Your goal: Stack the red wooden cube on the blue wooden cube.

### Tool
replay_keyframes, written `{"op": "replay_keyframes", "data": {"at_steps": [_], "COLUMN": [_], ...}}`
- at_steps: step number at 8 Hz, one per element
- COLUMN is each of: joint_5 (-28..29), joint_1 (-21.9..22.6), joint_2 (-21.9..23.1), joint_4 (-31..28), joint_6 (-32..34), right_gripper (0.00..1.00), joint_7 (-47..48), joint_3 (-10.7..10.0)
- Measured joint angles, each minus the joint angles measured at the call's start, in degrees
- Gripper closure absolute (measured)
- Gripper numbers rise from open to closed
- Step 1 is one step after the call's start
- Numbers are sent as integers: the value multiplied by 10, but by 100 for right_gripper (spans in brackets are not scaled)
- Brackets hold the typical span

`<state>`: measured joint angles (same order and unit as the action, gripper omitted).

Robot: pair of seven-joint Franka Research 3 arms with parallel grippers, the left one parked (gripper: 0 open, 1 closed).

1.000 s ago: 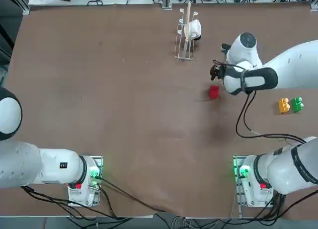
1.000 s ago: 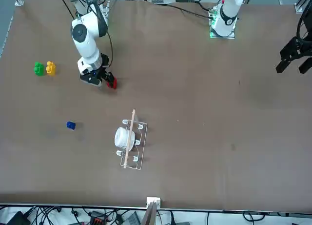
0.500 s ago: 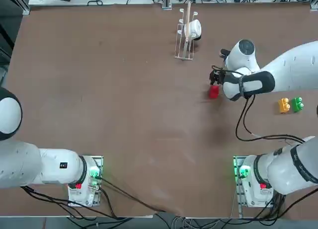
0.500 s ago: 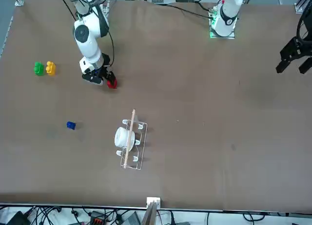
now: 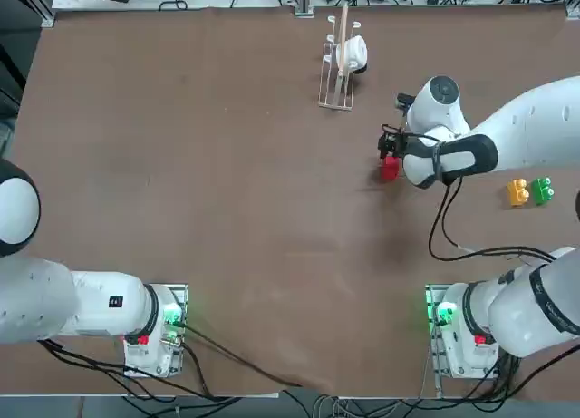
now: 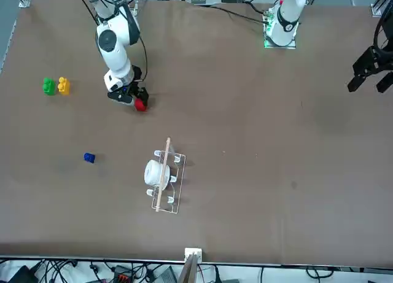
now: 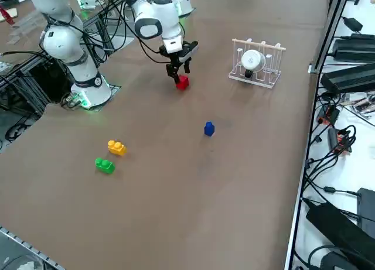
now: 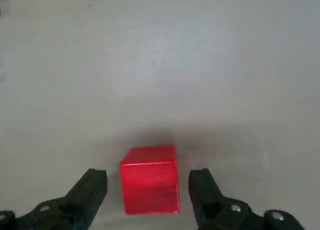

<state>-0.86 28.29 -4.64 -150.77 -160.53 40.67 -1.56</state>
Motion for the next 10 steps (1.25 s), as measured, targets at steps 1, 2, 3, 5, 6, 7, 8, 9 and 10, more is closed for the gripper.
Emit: {"op": "replay_keyframes", "data": {"at_steps": [1,2,3,5,6,7,8,9,10], "joint_5": [0,0,0,-1,-1,-1,-1,-2,-2], "joint_1": [1,1,1,2,2,2,2,2,2], "joint_2": [-5,-10,-14,-22,-28,-35,-41,-45,-49], "joint_4": [0,0,0,0,0,0,0,0,0], "joint_6": [0,0,0,-7,-14,-19,-26,-33,-38], "right_gripper": [0,0,0,0,0,0,0,4,6], "joint_7": [0,0,0,0,0,0,0,-1,-3], "joint_3": [0,0,0,0,0,0,0,0,0]}}
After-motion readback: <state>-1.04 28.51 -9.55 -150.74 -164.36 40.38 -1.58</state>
